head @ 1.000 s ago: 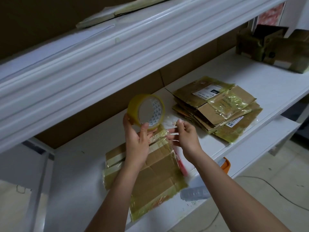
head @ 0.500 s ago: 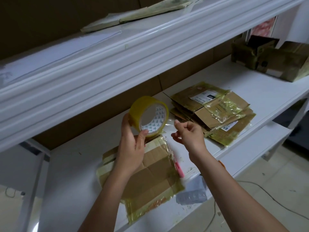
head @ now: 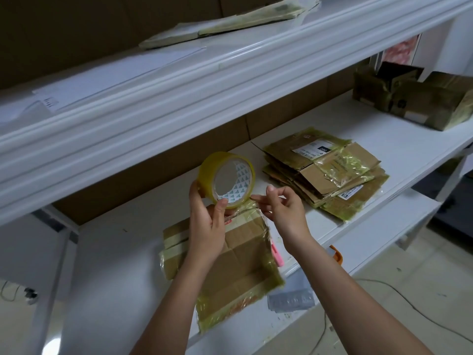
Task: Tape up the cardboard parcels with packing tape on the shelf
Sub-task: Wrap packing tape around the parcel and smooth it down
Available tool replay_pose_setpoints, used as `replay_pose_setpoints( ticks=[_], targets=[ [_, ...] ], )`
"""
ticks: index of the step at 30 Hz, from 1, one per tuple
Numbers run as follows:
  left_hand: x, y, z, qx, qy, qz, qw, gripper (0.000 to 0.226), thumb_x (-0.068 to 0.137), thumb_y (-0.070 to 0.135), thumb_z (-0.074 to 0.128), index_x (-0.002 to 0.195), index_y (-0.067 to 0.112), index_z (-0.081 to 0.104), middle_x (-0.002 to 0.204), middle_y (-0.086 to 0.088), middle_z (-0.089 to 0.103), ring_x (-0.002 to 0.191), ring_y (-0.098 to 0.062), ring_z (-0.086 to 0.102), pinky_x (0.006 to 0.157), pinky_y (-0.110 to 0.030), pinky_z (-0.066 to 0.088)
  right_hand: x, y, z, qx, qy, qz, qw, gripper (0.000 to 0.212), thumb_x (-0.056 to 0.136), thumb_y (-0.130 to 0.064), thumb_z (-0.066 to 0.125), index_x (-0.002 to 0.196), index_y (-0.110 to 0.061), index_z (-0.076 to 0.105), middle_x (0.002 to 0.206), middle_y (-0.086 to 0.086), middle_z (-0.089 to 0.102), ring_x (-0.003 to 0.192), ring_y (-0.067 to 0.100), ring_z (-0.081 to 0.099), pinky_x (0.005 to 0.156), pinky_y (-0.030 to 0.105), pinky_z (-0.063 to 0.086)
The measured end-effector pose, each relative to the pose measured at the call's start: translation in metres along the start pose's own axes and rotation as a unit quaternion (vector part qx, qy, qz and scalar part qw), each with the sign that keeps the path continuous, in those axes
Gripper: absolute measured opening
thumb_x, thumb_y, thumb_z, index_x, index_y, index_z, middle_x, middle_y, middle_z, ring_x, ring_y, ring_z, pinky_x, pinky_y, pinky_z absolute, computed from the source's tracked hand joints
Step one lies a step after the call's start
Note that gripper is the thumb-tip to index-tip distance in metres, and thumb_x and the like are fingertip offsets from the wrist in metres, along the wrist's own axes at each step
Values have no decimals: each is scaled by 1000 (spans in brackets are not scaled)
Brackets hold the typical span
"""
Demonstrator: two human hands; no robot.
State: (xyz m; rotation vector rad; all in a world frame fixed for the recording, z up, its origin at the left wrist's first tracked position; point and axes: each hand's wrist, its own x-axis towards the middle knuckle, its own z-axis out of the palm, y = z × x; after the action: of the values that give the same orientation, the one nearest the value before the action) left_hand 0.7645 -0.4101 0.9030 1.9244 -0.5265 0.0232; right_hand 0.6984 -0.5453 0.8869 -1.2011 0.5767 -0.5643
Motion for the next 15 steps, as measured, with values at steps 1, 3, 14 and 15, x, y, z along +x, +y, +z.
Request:
replay_pose_setpoints(
  ticks=[1,3,14,15],
  targets=[
    [1,0,1,1,-3,1,1000,68,96,30,51,153,14,18,151,-7,37,136,-17,41,84,5,37,1,1,0,-4,2,7,1000,22,102,-29,48,88,-12,49,82,1,76,77,8,71,81,41,54],
    [1,-1,1,2,-9,0,1000,65,98,25,50,154,15,17,153,-6,34,136,-14,38,80,8,35,5,3,-2,0,2,22,1000,22,102,-30,48,89,-13,51,81,1,76,80,11,72,85,38,54],
    [-2,4,-2,-6,-46,-1,999,60,101,22,46,153,14,19,141,2,39,86,26,56,70,-1,45,9,9,-9,5,65,-35,997,22,98,-25,58,81,-11,56,72,4,74,77,17,72,84,39,55],
    [-2,2,-2,0,-47,1,999,60,100,26,46,153,17,19,144,1,41,91,16,62,73,-5,49,9,8,-10,-6,71,-45,996,21,98,-26,58,82,-12,55,69,4,73,77,18,72,85,40,54]
  ],
)
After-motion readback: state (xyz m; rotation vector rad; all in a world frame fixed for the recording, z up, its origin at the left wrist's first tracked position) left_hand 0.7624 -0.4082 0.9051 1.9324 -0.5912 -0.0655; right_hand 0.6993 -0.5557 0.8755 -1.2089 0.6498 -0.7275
